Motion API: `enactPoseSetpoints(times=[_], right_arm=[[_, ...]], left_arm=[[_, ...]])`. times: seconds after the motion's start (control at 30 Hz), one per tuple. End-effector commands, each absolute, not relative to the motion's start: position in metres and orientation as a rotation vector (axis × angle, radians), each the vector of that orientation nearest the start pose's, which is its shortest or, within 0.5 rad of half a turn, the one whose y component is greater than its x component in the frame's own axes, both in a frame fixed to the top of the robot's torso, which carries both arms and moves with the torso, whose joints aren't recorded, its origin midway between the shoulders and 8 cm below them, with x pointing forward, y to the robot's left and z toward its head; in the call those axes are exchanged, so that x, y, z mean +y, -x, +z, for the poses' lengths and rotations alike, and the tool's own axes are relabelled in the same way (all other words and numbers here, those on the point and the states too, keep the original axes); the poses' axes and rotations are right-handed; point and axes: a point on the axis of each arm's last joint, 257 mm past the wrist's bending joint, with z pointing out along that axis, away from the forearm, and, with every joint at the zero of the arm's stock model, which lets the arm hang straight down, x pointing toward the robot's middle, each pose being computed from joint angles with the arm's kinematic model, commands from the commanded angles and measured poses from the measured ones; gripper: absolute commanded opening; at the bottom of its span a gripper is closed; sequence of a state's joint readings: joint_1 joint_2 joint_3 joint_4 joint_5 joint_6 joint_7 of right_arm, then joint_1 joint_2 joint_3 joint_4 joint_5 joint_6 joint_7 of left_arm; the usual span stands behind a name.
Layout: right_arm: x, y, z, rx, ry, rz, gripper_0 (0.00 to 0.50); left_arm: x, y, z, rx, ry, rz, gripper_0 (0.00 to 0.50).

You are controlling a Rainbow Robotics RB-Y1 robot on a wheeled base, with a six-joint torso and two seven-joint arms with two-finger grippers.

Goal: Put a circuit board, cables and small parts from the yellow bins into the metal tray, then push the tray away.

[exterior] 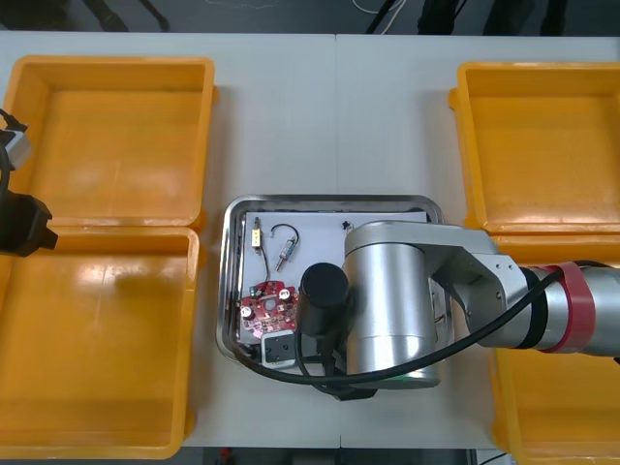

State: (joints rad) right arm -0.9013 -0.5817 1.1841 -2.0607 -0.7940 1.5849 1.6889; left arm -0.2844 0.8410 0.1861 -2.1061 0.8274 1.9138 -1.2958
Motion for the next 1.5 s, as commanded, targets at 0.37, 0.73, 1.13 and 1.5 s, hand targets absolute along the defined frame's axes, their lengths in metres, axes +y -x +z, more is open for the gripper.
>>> enactPoseSetpoints(times=[0.37,0.73,1.13,1.5], right_arm=[[-0.011,-0.308,-0.317,1.876,2.195,-0.249,0.5],[-0.014,-0.309,-0.333,1.91,2.176,-0.278,0.5],[-0.017,-0.31,-0.343,1.889,2.165,-0.329,0.5],[-0.015,-0.311,-0.344,1.877,2.156,-0.341,0.354]], left_arm=[[0.385,-0.393,-0.142,2.676,-0.056,0.163,0.5],[0.385,-0.393,-0.142,2.676,-0.056,0.163,0.5],[0.385,-0.393,-0.142,2.676,-0.056,0.163,0.5],[0.385,-0.393,-0.142,2.676,-0.056,0.163,0.5]])
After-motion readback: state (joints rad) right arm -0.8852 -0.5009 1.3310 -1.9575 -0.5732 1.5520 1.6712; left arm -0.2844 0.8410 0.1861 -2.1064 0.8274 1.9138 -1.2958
